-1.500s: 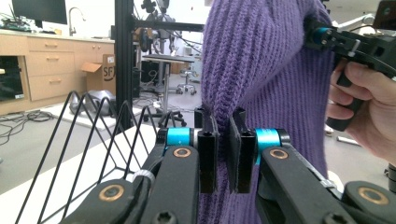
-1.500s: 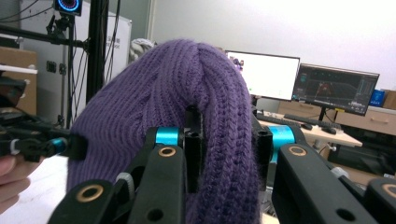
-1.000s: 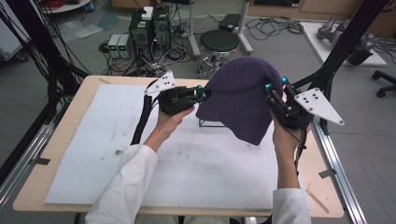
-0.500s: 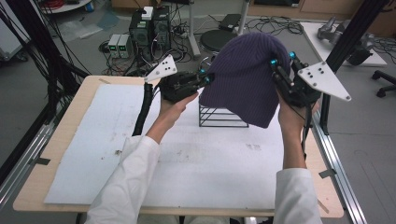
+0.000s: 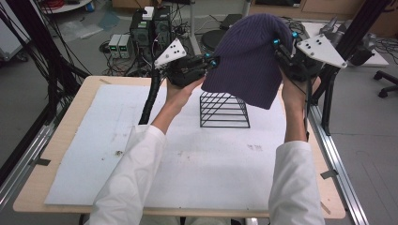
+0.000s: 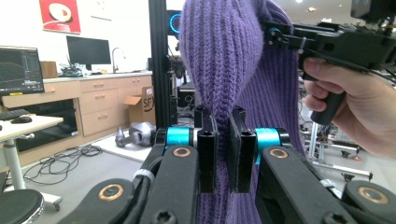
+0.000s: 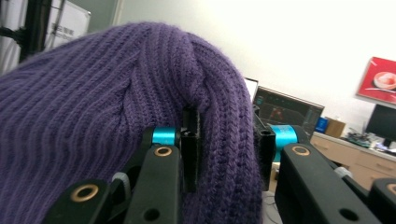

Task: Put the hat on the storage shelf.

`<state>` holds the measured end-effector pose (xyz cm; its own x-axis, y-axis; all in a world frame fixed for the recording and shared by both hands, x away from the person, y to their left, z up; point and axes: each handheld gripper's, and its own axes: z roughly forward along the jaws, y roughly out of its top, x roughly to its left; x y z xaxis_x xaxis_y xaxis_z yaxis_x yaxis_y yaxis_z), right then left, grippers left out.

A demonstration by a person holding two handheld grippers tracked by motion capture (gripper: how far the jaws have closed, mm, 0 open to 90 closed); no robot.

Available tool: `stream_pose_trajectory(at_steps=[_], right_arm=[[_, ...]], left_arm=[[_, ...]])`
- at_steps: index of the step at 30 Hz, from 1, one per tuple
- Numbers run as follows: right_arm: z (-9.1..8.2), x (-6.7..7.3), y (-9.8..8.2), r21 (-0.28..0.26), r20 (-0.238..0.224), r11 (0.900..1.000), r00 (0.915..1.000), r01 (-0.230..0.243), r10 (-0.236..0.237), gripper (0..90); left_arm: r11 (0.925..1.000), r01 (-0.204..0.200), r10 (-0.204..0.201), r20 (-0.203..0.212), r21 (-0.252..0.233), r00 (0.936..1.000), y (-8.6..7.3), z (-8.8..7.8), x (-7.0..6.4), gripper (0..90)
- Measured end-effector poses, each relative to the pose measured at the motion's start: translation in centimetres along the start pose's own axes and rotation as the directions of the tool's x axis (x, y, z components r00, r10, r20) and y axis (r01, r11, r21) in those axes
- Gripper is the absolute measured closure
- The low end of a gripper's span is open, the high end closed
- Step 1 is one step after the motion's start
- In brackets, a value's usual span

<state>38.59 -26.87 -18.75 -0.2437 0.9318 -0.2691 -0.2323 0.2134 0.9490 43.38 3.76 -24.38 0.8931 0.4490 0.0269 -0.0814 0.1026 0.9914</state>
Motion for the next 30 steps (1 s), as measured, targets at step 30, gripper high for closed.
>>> stream_pose_trajectory(at_steps=[30], right_arm=[[1.8, -0.2, -4.2, 0.135, -0.026, 0.989, 0.9970, -0.068, 0.072, 71.8]], left_arm=[[0.9953, -0.056, 0.063, -0.096, 0.079, 0.9934, -4.6, 1.3, 1.0, 83.2]])
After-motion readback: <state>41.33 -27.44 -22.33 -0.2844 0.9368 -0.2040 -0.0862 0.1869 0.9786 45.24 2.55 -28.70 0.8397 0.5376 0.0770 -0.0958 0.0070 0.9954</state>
